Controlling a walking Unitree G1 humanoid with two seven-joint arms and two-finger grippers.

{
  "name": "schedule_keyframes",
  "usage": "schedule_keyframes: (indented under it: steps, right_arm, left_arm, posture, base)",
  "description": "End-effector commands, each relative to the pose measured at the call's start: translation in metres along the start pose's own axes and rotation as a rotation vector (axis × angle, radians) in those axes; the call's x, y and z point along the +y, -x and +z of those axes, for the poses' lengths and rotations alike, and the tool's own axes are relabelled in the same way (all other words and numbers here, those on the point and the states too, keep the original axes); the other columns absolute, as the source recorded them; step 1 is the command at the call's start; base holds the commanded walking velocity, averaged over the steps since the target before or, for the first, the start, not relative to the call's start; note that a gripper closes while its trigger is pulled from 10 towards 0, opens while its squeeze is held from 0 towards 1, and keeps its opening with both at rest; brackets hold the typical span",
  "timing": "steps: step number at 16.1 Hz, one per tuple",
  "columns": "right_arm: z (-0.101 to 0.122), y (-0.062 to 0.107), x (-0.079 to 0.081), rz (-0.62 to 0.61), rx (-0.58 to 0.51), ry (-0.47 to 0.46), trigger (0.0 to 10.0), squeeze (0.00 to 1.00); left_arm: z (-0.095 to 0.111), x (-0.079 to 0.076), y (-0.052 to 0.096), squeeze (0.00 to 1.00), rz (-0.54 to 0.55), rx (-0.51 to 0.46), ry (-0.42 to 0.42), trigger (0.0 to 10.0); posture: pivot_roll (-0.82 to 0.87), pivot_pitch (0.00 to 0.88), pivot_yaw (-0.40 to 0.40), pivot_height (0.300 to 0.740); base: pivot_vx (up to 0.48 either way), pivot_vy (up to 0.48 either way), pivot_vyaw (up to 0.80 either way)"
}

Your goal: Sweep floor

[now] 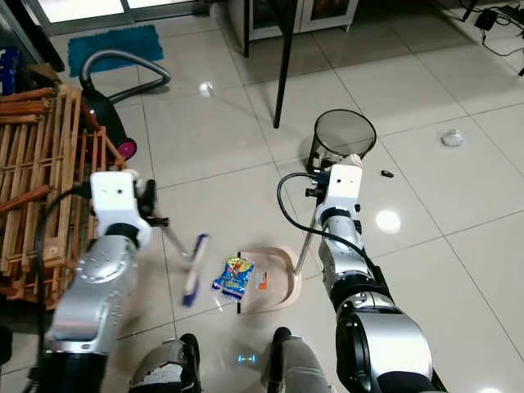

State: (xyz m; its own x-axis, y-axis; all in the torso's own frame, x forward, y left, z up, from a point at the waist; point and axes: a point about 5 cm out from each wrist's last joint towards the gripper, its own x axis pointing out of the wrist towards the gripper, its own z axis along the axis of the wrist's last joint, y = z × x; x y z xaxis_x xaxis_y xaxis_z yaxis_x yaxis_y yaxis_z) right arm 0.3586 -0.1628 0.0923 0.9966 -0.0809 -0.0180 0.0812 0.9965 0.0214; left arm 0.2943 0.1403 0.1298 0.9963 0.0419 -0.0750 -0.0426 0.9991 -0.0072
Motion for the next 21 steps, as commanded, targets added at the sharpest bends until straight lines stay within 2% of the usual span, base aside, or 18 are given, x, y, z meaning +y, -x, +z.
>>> schedule_keyframes:
  steps: [1, 5, 8, 11, 15, 20, 21]
  right_arm:
    - [-0.006, 0.002, -0.003, -0.002, 0.027, 0.013, 10.0, 0.00]
    - [-0.004, 0.001, 0.001, 0.009, 0.029, 0.010, 10.0, 0.00]
    - [-0.004, 0.001, 0.003, 0.016, 0.031, 0.011, 10.0, 0.00]
    - [-0.004, 0.001, 0.003, 0.019, 0.032, 0.011, 10.0, 0.00]
    - [-0.005, 0.001, 0.004, 0.021, 0.037, 0.009, 10.0, 0.00]
    - [-0.006, 0.002, 0.005, 0.020, 0.039, 0.007, 10.0, 0.00]
    - [-0.005, 0.001, 0.004, 0.019, 0.038, 0.007, 10.0, 0.00]
  left_arm:
    - [-0.008, -0.009, 0.002, 0.00, -0.025, 0.027, 0.051, 10.0]
    - [-0.012, -0.008, -0.002, 0.00, 0.041, 0.024, 0.119, 10.0]
    - [-0.012, -0.007, -0.004, 0.00, 0.051, 0.032, 0.157, 10.0]
    - [-0.014, -0.008, -0.005, 0.00, 0.048, 0.039, 0.160, 10.0]
    - [-0.014, -0.016, -0.006, 0.00, 0.015, 0.039, 0.162, 10.0]
    - [-0.005, -0.031, -0.006, 0.00, -0.088, 0.006, 0.254, 10.0]
    - [-0.003, -0.036, -0.005, 0.00, -0.129, 0.004, 0.299, 10.0]
  posture:
    - [0.08, 0.200, -0.003, 0.740]
    - [0.09, 0.204, -0.015, 0.740]
    - [0.09, 0.207, -0.019, 0.740]
    - [0.09, 0.210, -0.019, 0.740]
    - [0.09, 0.214, -0.017, 0.740]
    - [0.09, 0.212, -0.016, 0.740]
    - [0.09, 0.214, -0.017, 0.740]
  base:
    - [0.000, 0.000, 0.00]
    - [0.000, 0.000, 0.00]
    - [0.000, 0.000, 0.00]
    - [0.000, 0.000, 0.00]
    - [0.000, 0.000, 0.00]
    - [0.000, 0.000, 0.00]
    - [0.000, 0.000, 0.00]
